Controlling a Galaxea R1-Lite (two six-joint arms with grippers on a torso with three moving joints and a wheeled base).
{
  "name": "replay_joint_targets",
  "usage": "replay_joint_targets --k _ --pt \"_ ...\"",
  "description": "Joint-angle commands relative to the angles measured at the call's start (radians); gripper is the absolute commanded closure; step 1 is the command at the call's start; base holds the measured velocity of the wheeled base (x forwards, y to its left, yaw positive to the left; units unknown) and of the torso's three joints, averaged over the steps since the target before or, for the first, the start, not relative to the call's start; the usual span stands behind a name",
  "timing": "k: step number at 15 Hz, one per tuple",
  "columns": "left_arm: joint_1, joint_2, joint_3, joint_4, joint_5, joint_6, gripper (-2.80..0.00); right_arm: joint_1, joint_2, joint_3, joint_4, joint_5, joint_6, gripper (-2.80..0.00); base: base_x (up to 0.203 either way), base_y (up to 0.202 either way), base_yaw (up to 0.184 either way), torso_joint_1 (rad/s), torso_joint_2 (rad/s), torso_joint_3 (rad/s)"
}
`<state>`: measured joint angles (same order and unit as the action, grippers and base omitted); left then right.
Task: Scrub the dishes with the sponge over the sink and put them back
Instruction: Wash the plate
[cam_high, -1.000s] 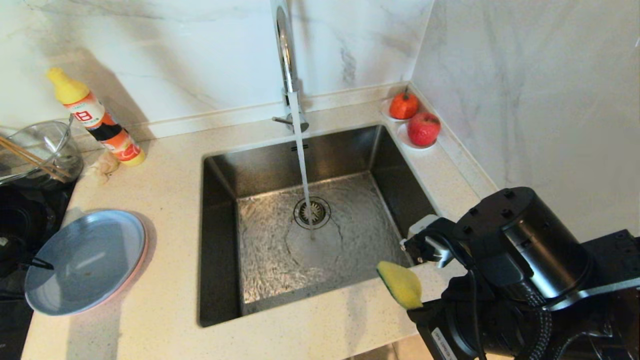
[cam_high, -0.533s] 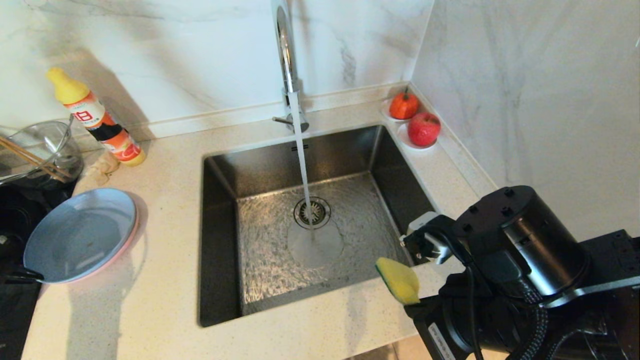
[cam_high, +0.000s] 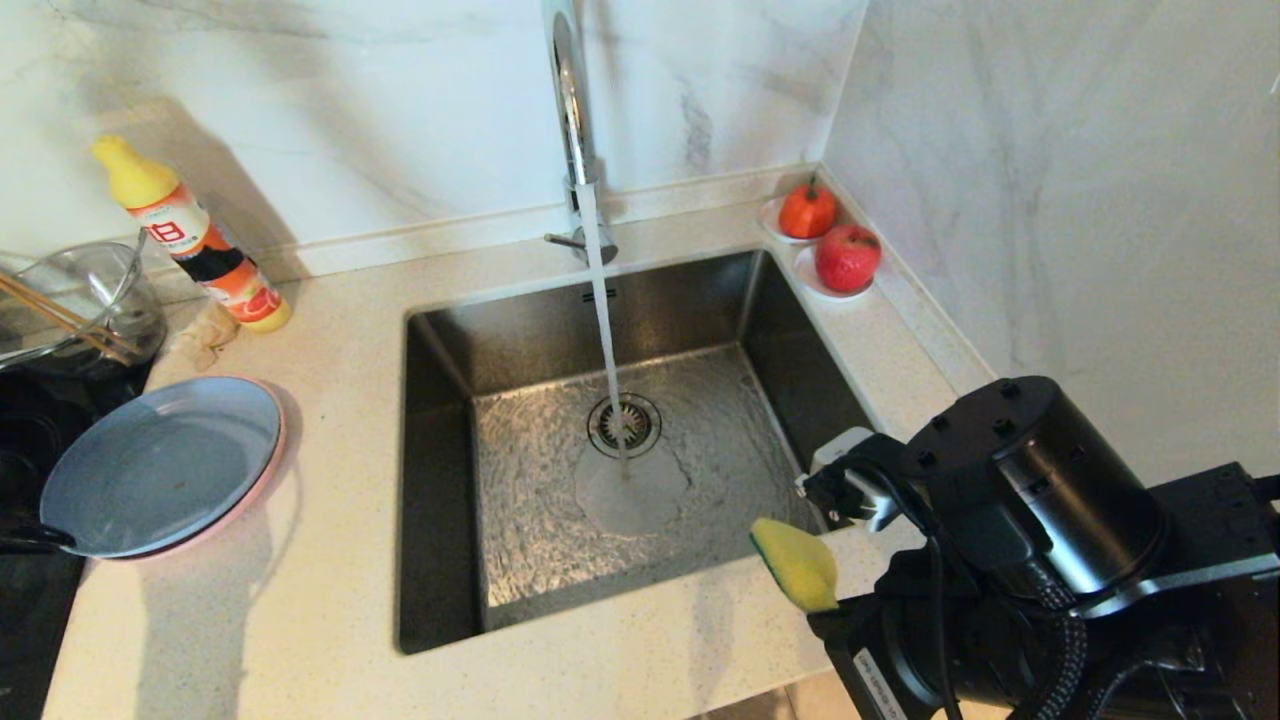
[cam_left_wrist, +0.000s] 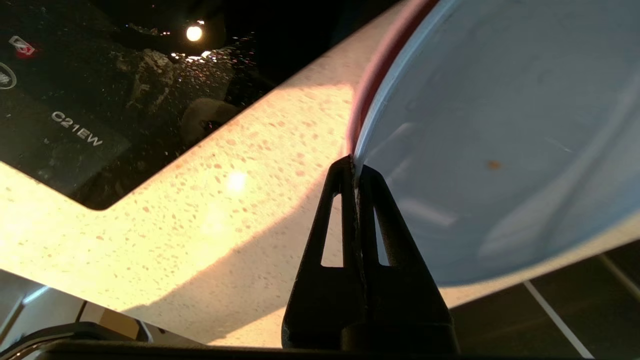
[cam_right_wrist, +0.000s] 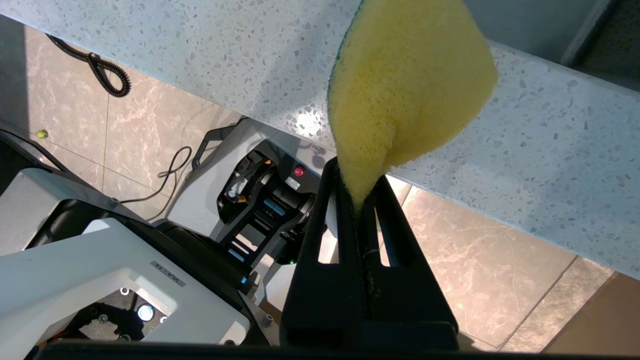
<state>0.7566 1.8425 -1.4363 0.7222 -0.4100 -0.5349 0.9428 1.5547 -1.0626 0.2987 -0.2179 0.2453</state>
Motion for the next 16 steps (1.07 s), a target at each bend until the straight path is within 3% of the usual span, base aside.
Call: replay_joint_targets --k 1,7,11,16 --pt "0.000 -0.043 -0.030 0.023 -0.004 -0.004 0.00 0.001 0.002 0.000 0.002 0.000 0.002 0.00 0.000 0.000 0.000 0.000 0.00 0.000" --pt "0.000 -0.071 -0.152 0.098 -0.003 0.003 0.00 0.001 0.001 0.001 0.002 0.000 0.002 0.00 0.000 0.000 0.000 0.000 0.00 0.000" --pt "0.001 -0.076 -0.178 0.111 0.009 0.055 0.00 0.001 0.002 0.004 0.002 0.000 0.002 0.00 0.000 0.000 0.000 0.000 0.00 0.000" --pt "0.087 -0.064 -0.218 0.130 0.046 0.114 0.00 0.001 -0.004 0.004 0.002 0.000 0.002 0.00 0.000 0.000 0.000 0.000 0.00 0.000"
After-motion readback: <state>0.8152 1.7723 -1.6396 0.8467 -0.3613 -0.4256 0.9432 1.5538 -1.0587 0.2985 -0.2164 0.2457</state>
